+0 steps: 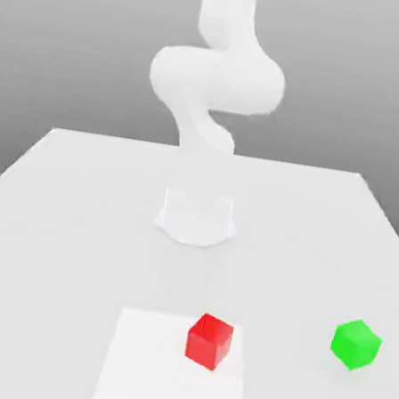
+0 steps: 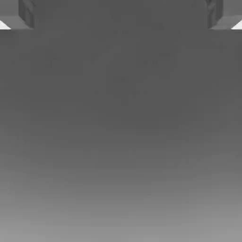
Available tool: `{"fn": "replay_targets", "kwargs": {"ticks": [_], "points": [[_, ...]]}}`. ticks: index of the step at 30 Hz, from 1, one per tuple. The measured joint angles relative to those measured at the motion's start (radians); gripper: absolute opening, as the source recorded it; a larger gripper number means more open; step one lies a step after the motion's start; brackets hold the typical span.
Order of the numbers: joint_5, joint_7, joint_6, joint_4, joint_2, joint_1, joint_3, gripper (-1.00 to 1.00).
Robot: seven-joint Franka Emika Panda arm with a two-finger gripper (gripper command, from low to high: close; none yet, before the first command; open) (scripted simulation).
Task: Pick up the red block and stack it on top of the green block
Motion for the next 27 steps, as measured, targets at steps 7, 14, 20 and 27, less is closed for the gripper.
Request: {"fn": "replay_targets", "kwargs": {"ticks": [7,14,20,27], "points": [[-0.086,0.233,0.138,-0.142,0.246,-0.099,0.136,0.00],[-0.129,0.428,0.273,-0.281,0.482,-0.158,0.204,0.00],[-0.054,0.516,0.395,-0.402,0.655,-0.144,0.218,0.00],[-0.013,0.548,0.499,-0.431,0.777,-0.116,0.206,0.00]]}}
